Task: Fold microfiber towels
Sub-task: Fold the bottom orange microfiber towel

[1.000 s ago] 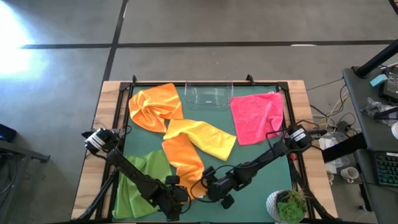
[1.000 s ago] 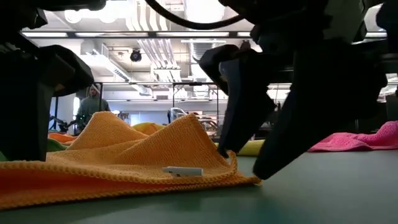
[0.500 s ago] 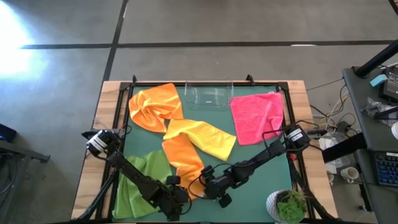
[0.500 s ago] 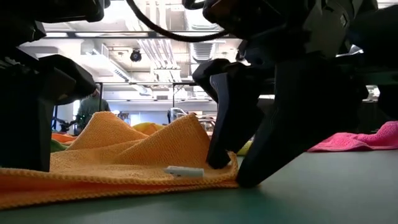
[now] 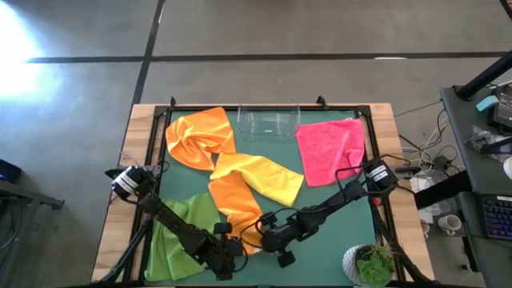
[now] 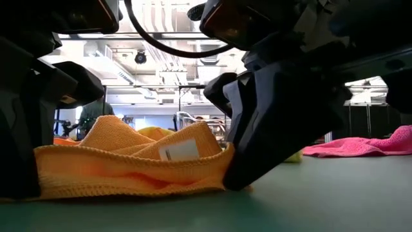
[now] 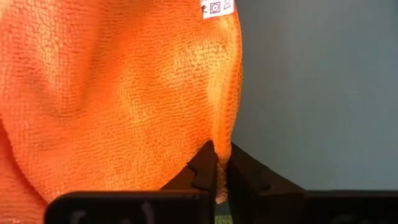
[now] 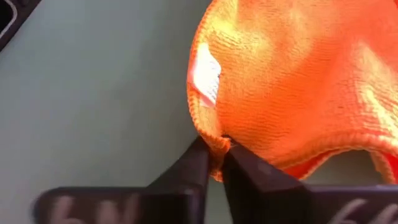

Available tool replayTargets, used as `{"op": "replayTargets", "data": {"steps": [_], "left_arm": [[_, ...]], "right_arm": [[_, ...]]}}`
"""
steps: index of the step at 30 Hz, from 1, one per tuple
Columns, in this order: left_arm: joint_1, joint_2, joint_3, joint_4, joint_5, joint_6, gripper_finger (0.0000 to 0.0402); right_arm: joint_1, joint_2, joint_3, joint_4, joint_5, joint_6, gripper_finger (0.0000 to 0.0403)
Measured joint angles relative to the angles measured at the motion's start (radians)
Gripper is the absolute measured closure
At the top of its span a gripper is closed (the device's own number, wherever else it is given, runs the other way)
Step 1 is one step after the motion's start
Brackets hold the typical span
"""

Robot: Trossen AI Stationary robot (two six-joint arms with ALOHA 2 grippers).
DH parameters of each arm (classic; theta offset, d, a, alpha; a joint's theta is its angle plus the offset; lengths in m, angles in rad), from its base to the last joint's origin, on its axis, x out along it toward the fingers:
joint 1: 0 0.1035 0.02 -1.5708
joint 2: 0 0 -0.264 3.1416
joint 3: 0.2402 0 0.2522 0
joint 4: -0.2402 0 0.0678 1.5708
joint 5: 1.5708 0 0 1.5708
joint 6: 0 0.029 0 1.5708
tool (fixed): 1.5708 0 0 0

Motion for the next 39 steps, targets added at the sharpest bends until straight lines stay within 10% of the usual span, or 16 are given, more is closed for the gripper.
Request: {"op": "replayTargets", "data": {"steps": [39], "left_arm": [[-0.002,-0.089,0.298,-0.071,0.211,-0.394,0.0391]], "right_arm": [[0.165,-0.267,-0.003,-0.197,0.045,0.463,0.0394]]}}
